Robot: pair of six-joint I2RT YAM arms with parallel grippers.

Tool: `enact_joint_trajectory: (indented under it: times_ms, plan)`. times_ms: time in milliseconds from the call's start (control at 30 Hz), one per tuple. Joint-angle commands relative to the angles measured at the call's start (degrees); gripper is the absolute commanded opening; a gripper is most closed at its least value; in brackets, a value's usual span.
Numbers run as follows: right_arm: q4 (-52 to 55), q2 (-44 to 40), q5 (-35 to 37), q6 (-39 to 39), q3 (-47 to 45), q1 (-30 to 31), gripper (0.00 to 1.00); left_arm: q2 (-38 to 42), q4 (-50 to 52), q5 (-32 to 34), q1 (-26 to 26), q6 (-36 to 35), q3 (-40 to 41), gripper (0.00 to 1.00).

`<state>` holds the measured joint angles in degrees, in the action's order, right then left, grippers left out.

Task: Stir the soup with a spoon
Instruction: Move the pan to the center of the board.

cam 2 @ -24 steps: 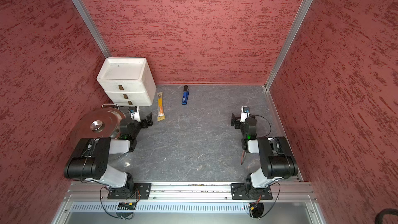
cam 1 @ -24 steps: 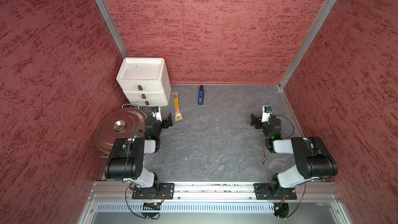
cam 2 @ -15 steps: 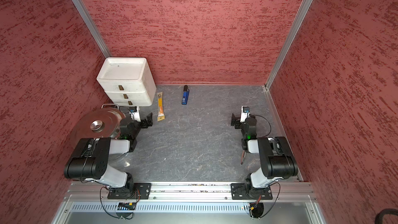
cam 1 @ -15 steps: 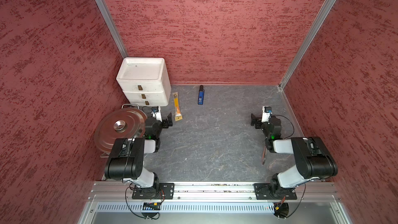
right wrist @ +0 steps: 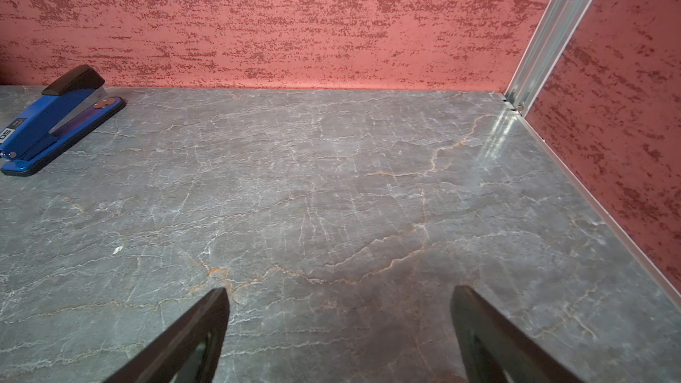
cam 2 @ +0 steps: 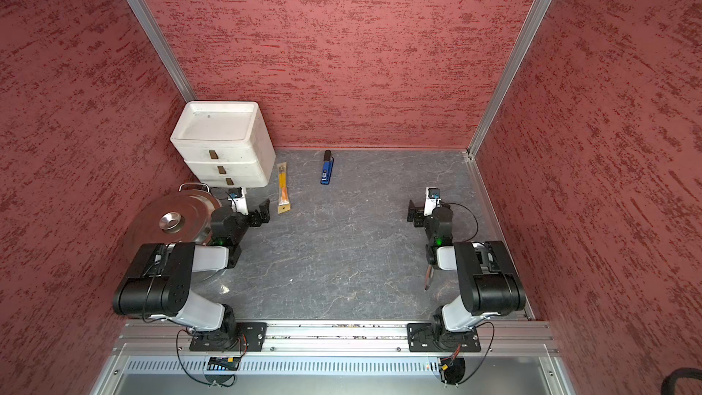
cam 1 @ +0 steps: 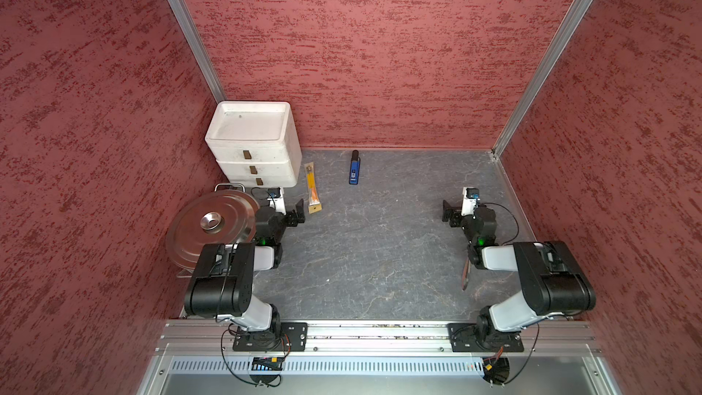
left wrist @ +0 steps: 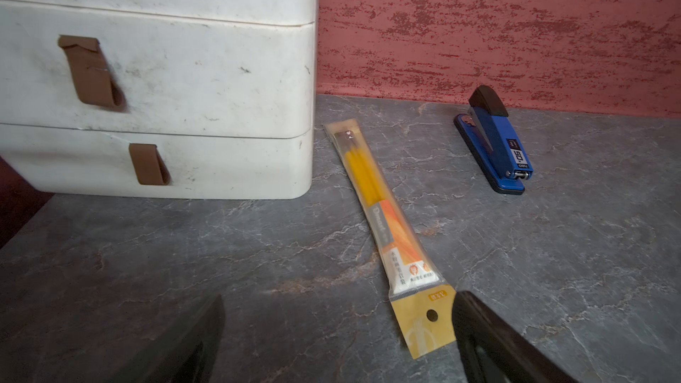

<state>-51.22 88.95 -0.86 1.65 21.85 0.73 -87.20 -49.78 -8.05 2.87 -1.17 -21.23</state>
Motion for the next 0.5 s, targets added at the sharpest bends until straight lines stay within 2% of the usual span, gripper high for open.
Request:
enact_joint_trajectory:
  times_ms: [0, 100, 200, 333, 467]
  plan:
    - [-2.9, -2.0, 0.7, -0.9, -1.4, -0.2, 0.98, 2.7, 0.2, -3.5, -0.5, -2.3, 0.0, 1.0]
    - [0.9, -7.4, 1.6, -1.1, -1.6, -0.1, 0.99, 6.0, 3.1, -4.4, -0.9, -3.1, -0.1, 1.0]
    - [6.9, -12.5, 1.2, -0.9, -0.5, -0.1, 0.98, 9.8, 13.3, -4.6, -2.8, -6.0, -3.7, 1.0]
    - [14.5, -20.3, 0.3, -1.0, 1.3, -0.1, 0.98, 15.9, 22.9, -0.5, -6.6, -9.5, -6.5, 1.0]
    - [32.4, -27.5, -3.7, -3.8, 8.6, -0.1, 0.99, 23.2, 36.2, 4.7, -8.9, -4.3, -11.5, 1.0]
